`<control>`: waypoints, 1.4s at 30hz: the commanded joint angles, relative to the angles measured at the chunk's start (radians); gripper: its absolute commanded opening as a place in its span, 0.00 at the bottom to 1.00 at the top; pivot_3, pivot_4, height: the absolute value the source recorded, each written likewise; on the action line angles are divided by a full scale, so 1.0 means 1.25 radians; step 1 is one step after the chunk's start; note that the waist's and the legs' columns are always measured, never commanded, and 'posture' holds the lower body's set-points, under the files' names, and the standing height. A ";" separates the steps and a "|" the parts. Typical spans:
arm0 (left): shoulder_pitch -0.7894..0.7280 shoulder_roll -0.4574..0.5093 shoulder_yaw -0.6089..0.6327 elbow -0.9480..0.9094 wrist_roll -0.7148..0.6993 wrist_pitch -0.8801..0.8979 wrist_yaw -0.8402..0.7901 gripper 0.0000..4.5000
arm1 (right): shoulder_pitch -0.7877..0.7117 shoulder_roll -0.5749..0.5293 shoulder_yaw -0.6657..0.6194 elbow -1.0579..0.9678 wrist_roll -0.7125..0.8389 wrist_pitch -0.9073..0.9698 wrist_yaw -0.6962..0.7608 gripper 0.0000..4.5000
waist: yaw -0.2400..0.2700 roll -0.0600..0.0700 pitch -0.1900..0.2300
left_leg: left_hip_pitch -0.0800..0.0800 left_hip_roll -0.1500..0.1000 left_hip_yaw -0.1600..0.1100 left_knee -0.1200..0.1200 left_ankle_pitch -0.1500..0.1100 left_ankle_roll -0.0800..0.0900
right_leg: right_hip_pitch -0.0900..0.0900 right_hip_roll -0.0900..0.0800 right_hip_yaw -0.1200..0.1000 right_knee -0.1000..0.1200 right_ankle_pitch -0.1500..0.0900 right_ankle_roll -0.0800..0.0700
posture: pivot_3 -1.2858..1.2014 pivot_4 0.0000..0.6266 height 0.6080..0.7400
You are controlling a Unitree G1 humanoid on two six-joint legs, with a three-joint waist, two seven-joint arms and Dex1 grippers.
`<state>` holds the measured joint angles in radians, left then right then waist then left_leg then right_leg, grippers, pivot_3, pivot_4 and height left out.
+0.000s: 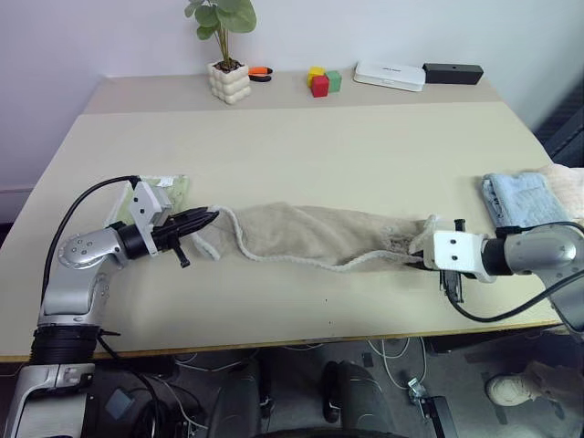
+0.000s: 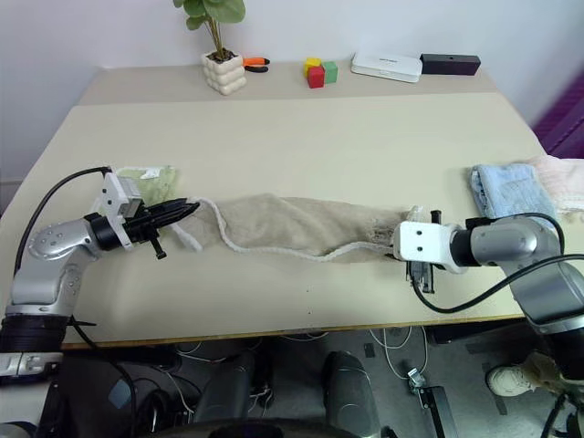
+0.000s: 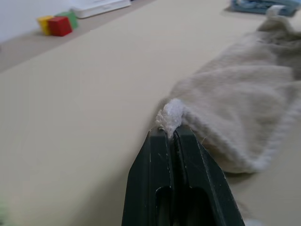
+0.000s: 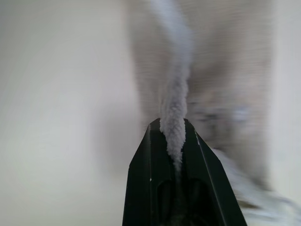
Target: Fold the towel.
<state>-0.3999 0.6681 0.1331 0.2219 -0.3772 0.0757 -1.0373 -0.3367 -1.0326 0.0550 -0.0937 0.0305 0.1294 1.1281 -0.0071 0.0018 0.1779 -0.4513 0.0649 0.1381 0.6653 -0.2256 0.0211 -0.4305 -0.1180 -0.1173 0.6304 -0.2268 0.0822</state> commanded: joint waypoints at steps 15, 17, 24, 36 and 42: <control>-0.784 0.002 -0.054 0.809 0.315 -0.434 0.339 0.00 | -0.720 0.236 0.066 0.799 -0.258 -0.338 -0.568 0.01 | -0.008 -0.002 0.002 | -0.009 0.000 0.017 -0.005 0.003 -0.004 | -0.010 -0.001 0.001 0.000 -0.002 0.006 | 0.52 0.24 1.00; -0.772 0.006 -0.042 0.811 0.297 -0.451 0.285 0.00 | -0.673 0.223 0.052 0.760 -0.220 -0.371 -0.508 0.01 | -0.006 -0.002 0.002 | -0.009 0.000 0.018 -0.008 0.003 -0.004 | -0.010 -0.001 0.001 0.000 -0.002 0.007 | 0.52 0.24 1.00; -0.608 0.007 -0.015 0.753 0.216 -0.515 -0.038 0.00 | -0.334 0.134 0.062 0.452 -0.169 -0.378 -0.318 0.01 | -0.009 -0.002 0.002 | -0.006 0.001 0.018 -0.001 0.003 -0.004 | -0.006 -0.001 0.001 0.003 -0.002 0.007 | 0.52 0.24 1.00; -0.254 0.074 0.000 0.466 0.085 -0.478 -0.342 0.00 | 0.050 -0.044 -0.073 0.086 0.055 -0.218 -0.038 0.01 | -0.004 -0.002 0.001 | -0.005 0.002 0.016 0.002 0.002 -0.002 | -0.006 -0.001 0.002 0.004 -0.001 0.005 | 0.52 0.24 1.00; -0.129 0.115 0.018 0.311 0.031 -0.384 -0.356 0.00 | 0.121 -0.090 -0.115 0.070 0.096 -0.205 0.033 0.01 | -0.003 -0.003 0.001 | -0.004 0.002 0.015 0.003 0.001 0.000 | -0.004 -0.001 0.002 0.004 -0.001 0.004 | 0.52 0.24 1.00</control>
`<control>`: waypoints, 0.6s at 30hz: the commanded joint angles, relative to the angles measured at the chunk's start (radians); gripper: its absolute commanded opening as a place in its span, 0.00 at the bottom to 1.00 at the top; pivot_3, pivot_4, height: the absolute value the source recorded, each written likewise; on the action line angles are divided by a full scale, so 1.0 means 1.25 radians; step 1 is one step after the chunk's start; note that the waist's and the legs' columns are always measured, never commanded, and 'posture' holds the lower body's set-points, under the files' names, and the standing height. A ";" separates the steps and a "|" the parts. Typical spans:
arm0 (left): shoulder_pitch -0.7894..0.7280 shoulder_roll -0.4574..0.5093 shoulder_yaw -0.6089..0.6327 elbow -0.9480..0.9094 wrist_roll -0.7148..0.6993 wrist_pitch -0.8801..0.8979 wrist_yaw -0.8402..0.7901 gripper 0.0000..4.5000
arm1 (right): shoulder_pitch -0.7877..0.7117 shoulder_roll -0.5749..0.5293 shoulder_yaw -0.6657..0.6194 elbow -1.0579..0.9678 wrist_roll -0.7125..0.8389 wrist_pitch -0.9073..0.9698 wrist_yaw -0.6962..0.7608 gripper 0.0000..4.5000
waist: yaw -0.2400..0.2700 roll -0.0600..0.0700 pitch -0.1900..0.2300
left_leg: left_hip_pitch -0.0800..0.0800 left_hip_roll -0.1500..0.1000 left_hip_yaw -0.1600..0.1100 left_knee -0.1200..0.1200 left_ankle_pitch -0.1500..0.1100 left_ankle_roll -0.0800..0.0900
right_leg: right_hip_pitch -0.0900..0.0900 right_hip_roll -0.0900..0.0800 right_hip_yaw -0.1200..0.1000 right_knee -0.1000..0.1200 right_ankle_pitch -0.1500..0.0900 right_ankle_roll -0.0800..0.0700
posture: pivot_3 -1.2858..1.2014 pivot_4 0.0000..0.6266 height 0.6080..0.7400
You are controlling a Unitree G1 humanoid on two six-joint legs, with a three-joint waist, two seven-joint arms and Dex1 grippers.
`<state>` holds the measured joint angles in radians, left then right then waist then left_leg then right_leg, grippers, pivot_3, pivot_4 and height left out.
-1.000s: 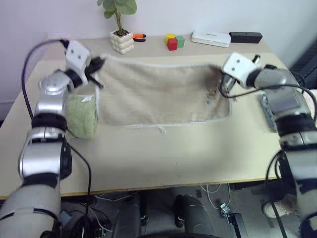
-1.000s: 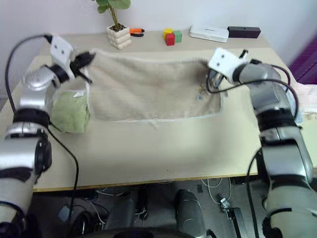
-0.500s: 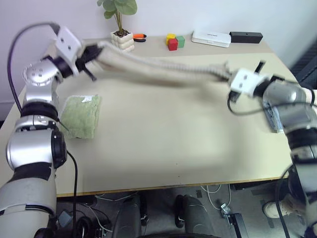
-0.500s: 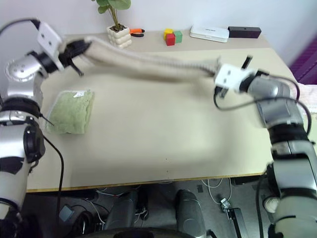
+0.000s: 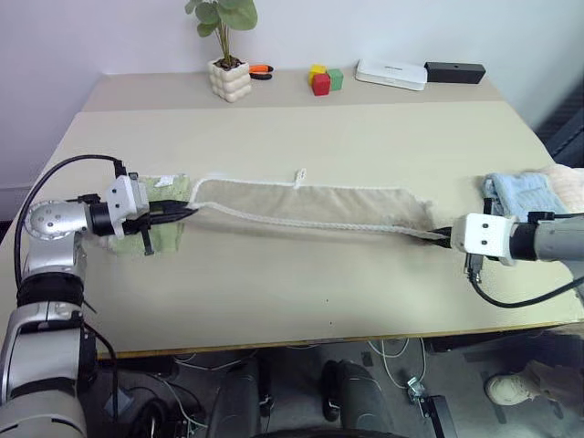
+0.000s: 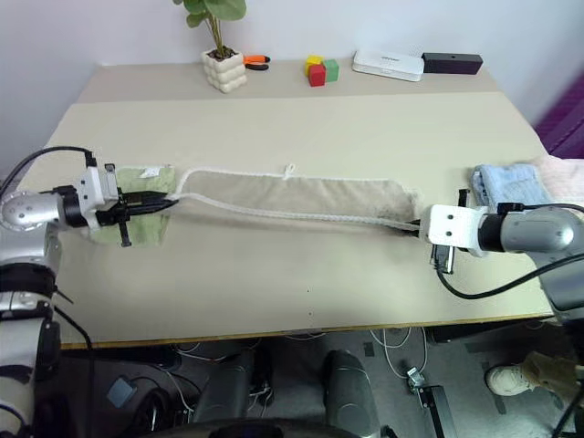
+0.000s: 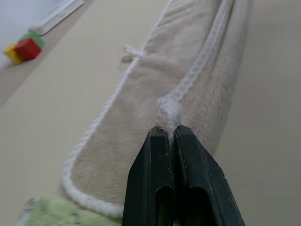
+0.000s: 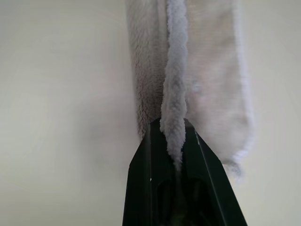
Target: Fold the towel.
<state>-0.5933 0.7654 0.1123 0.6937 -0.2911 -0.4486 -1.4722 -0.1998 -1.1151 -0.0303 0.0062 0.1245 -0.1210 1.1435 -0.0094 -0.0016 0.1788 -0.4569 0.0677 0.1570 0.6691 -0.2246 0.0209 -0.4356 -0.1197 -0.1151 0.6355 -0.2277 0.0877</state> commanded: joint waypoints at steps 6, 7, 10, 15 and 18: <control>0.198 0.065 0.068 -0.281 -0.111 0.167 0.022 0.00 | 0.097 -0.070 -0.088 -0.005 0.024 -0.008 0.074 0.01 | -0.001 0.000 0.000 | 0.002 0.000 0.000 -0.001 0.000 0.000 | 0.001 0.000 0.001 0.000 0.000 0.000 | 0.52 0.24 1.00; 0.232 0.063 0.073 -0.334 -0.131 0.206 0.038 0.00 | 0.113 -0.081 -0.098 0.003 0.021 -0.008 0.081 0.01 | -0.001 0.000 0.000 | 0.002 0.000 -0.001 -0.001 0.000 0.000 | 0.001 0.000 0.001 0.000 0.000 0.000 | 0.52 0.24 1.00; 0.281 0.061 0.089 -0.421 -0.162 0.274 0.079 0.00 | 0.133 -0.095 -0.116 0.012 0.027 -0.006 0.088 0.01 | 0.001 0.000 0.000 | 0.003 0.000 -0.002 -0.001 -0.001 0.001 | 0.002 -0.001 0.001 -0.001 0.000 0.000 | 0.52 0.24 1.00; 0.245 0.058 0.100 -0.396 -0.157 0.292 0.114 0.00 | 0.079 -0.067 -0.085 0.022 0.014 -0.002 0.070 0.01 | -0.001 0.000 0.000 | 0.010 0.000 -0.002 -0.002 -0.003 0.004 | 0.007 -0.001 0.001 -0.002 -0.002 -0.003 | 0.52 0.24 1.00; 0.201 0.044 0.099 -0.368 -0.159 0.305 0.140 0.00 | 0.028 -0.042 -0.063 0.040 0.006 0.000 0.054 0.01 | -0.002 0.000 0.000 | 0.010 0.000 -0.002 -0.002 -0.003 0.004 | 0.007 -0.001 0.001 -0.002 -0.002 -0.003 | 0.52 0.24 1.00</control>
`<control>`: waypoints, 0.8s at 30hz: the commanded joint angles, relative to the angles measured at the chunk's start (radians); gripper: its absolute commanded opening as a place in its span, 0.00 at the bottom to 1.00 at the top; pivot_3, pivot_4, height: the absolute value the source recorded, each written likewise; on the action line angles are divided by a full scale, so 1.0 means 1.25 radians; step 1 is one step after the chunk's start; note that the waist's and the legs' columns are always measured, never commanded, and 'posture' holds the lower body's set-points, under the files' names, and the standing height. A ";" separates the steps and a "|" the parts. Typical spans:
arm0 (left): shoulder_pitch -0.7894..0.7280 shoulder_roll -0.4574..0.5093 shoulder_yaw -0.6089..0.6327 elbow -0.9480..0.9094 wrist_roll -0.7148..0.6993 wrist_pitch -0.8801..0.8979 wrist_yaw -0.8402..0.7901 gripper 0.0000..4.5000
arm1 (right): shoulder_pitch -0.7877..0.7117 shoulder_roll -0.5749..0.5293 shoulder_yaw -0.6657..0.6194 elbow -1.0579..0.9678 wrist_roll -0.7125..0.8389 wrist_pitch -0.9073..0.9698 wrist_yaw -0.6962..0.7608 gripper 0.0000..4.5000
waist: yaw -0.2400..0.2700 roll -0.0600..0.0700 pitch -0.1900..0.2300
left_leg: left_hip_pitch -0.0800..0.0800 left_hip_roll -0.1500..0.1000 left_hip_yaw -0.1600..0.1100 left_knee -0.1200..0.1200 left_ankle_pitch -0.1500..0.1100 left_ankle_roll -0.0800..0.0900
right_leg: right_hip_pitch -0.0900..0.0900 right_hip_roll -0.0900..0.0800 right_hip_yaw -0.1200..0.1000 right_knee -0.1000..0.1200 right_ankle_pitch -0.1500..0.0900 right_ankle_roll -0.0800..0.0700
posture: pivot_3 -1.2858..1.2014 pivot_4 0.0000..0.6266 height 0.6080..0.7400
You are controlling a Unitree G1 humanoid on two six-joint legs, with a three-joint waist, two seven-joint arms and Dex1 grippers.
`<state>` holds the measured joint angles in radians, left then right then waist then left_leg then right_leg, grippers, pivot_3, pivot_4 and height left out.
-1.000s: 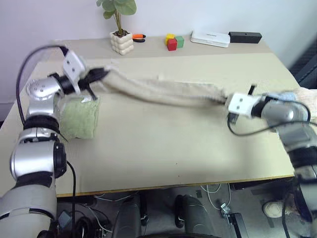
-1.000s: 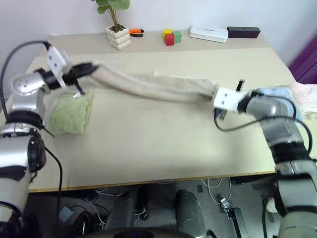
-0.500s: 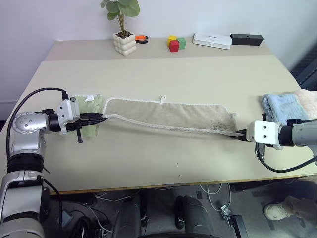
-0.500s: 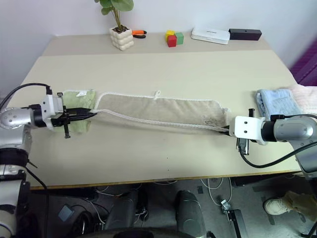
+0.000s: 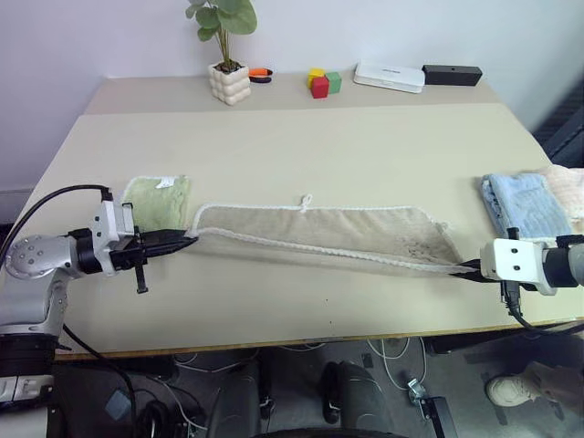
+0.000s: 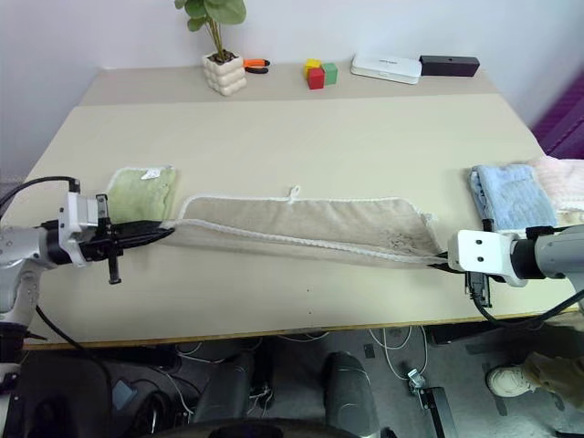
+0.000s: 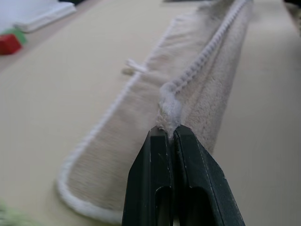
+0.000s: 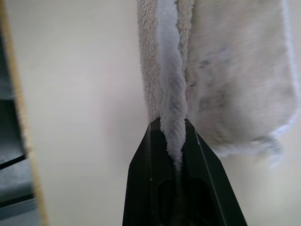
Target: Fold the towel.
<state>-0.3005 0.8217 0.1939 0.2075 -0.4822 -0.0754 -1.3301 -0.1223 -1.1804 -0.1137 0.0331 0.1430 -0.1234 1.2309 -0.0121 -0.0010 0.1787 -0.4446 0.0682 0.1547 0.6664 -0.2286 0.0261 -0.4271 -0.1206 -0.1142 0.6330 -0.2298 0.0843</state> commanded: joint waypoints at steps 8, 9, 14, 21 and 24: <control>-0.190 -0.048 0.007 0.268 0.089 -0.137 0.072 0.00 | -0.234 0.096 0.106 0.197 -0.134 -0.095 -0.102 0.01 | -0.001 0.000 0.000 | 0.000 -0.001 0.004 0.000 0.003 -0.004 | 0.000 0.000 0.000 0.000 0.001 0.002 | 0.52 0.24 1.00; -0.200 -0.053 0.002 0.288 0.093 -0.145 0.069 0.00 | -0.255 0.107 0.117 0.214 -0.141 -0.103 -0.108 0.01 | -0.002 0.000 0.000 | 0.000 -0.001 0.004 0.000 0.003 -0.004 | 0.000 0.000 0.000 0.000 0.001 0.003 | 0.52 0.24 1.00; -0.236 -0.082 -0.006 0.366 0.115 -0.172 0.081 0.00 | -0.339 0.146 0.162 0.301 -0.187 -0.137 -0.132 0.01 | -0.001 0.000 0.000 | 0.000 -0.001 0.005 0.000 0.003 -0.004 | 0.000 0.000 0.000 0.000 0.002 0.003 | 0.52 0.24 1.00; -0.237 -0.123 -0.011 0.402 0.136 -0.142 0.126 0.00 | -0.424 0.184 0.215 0.416 -0.267 -0.201 -0.190 0.01 | -0.002 0.000 0.000 | 0.000 -0.001 0.005 0.000 0.003 -0.004 | 0.000 0.000 0.000 0.000 0.002 0.003 | 0.52 0.24 1.00; -0.239 -0.133 -0.014 0.419 0.155 -0.151 0.154 0.00 | -0.450 0.197 0.227 0.452 -0.285 -0.213 -0.208 0.01 | -0.003 0.000 0.000 | 0.000 -0.001 0.005 0.000 0.003 -0.004 | 0.000 0.000 0.000 0.000 0.002 0.003 | 0.52 0.24 1.00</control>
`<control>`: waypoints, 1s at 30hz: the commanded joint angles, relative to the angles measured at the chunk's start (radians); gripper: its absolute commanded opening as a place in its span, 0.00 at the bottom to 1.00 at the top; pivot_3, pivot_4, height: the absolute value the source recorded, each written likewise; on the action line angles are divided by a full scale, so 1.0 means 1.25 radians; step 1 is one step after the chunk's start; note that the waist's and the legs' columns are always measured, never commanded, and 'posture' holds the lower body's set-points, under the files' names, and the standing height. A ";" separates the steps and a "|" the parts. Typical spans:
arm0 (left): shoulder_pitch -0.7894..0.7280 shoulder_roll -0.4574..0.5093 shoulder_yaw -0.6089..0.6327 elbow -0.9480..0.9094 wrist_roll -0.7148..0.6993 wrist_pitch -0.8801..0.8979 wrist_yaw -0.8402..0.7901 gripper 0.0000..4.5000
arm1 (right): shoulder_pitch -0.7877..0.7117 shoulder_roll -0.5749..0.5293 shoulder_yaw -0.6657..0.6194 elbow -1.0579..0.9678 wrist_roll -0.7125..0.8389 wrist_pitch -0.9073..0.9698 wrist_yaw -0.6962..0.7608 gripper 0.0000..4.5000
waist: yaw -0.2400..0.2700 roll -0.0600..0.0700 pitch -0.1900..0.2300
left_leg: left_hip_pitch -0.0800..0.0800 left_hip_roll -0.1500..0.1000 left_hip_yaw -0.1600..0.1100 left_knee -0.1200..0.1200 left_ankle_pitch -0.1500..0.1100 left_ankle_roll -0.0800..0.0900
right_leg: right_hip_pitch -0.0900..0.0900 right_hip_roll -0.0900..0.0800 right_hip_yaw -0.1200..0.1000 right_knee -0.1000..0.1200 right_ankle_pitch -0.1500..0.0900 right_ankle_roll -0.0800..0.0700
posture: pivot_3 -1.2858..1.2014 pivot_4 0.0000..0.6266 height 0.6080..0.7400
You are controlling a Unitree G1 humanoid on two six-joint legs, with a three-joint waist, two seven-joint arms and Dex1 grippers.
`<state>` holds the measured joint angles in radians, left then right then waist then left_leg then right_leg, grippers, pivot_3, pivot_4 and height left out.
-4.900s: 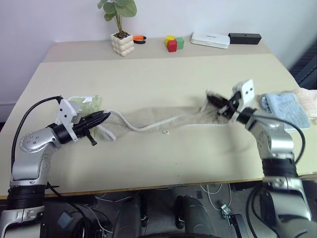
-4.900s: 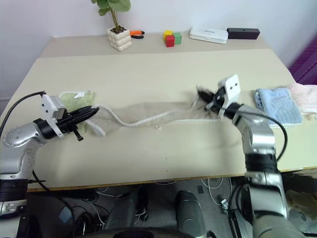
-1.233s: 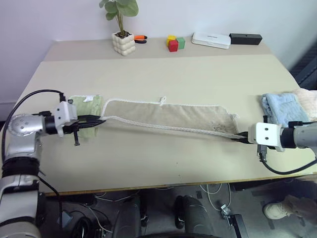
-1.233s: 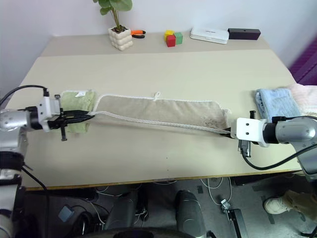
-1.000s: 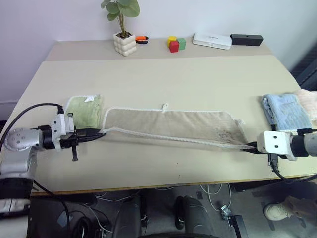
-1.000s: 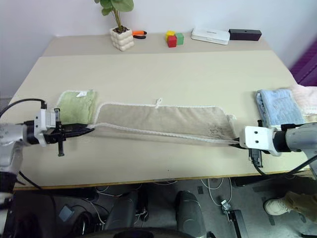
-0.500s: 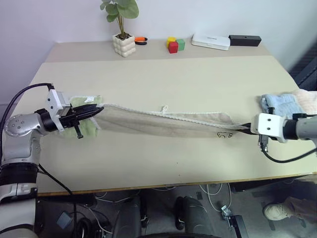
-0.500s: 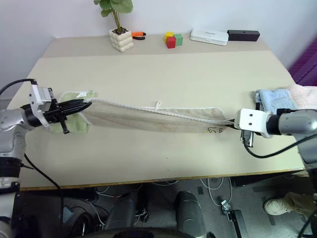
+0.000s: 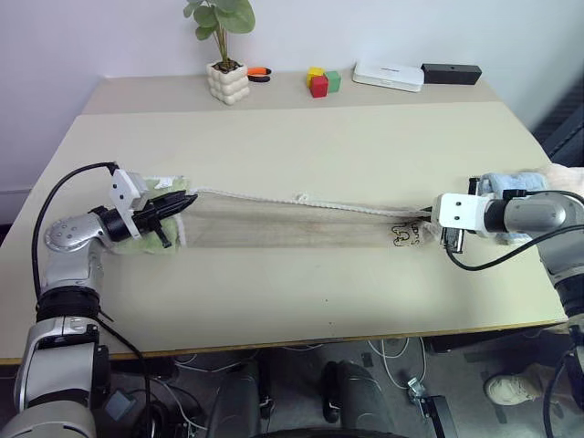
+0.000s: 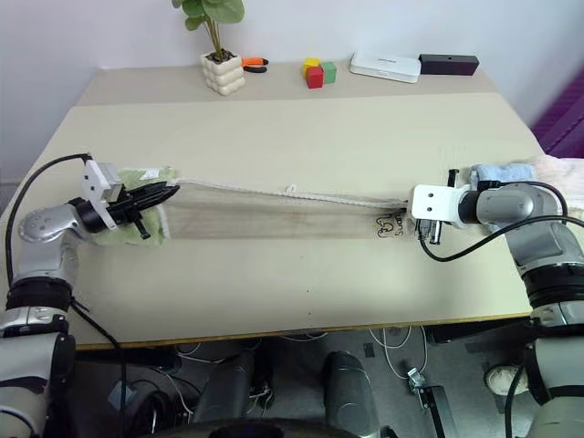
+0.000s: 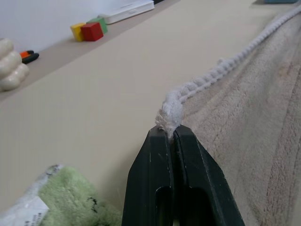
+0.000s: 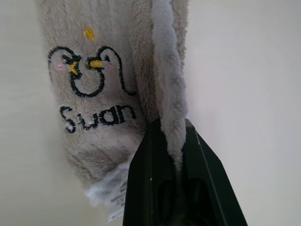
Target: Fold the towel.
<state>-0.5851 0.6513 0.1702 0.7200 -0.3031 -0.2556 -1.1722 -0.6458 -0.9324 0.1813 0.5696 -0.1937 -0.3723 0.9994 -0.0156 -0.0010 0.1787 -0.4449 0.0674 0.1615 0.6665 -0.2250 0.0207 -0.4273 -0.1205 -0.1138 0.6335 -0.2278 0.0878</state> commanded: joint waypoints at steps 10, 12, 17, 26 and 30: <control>-0.005 -0.020 0.010 0.005 -0.007 0.121 0.025 0.31 | -0.049 0.023 0.007 0.060 -0.007 0.014 0.003 0.14 | 0.000 0.000 0.000 | 0.000 0.000 0.000 0.000 0.000 0.000 | 0.000 0.000 0.000 0.000 0.000 0.000 | 0.52 0.24 1.00; -0.004 -0.024 0.011 -0.001 0.003 0.105 0.039 0.53 | -0.047 0.024 0.008 0.052 -0.009 0.014 -0.003 0.32 | 0.000 0.000 0.000 | 0.000 0.000 0.000 0.000 0.000 0.000 | 0.000 0.000 0.000 0.000 0.000 0.000 | 0.52 0.24 1.00; -0.017 -0.021 0.011 -0.004 0.010 0.076 0.053 1.00 | -0.052 0.032 0.001 0.051 -0.018 0.043 -0.050 0.88 | 0.000 0.000 0.000 | 0.000 0.000 0.000 0.000 0.000 0.000 | 0.000 0.000 0.000 0.000 0.000 0.000 | 0.52 0.24 1.00; -0.032 -0.018 0.012 -0.073 -0.005 0.084 0.046 1.00 | -0.072 0.043 -0.027 0.062 -0.014 0.085 -0.121 0.98 | 0.000 0.000 0.000 | 0.000 0.000 0.000 0.000 0.000 0.000 | 0.000 0.000 0.000 0.000 0.000 0.000 | 0.52 0.24 1.00; -0.041 -0.017 0.010 -0.076 0.001 0.079 0.049 1.00 | -0.100 0.053 -0.044 0.069 0.011 0.115 -0.119 0.98 | -0.002 0.000 0.000 | 0.000 0.000 0.000 0.000 0.000 0.000 | 0.000 0.000 0.000 0.000 0.000 0.000 | 0.52 0.24 1.00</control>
<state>-0.6094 0.6190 0.1714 0.6520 -0.2934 -0.1433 -1.1137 -0.7273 -0.8616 0.1630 0.6543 -0.1934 -0.2308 0.8690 -0.0175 -0.0010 0.1787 -0.4448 0.0675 0.1613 0.6664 -0.2249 0.0204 -0.4270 -0.1205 -0.1139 0.6339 -0.2277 0.0878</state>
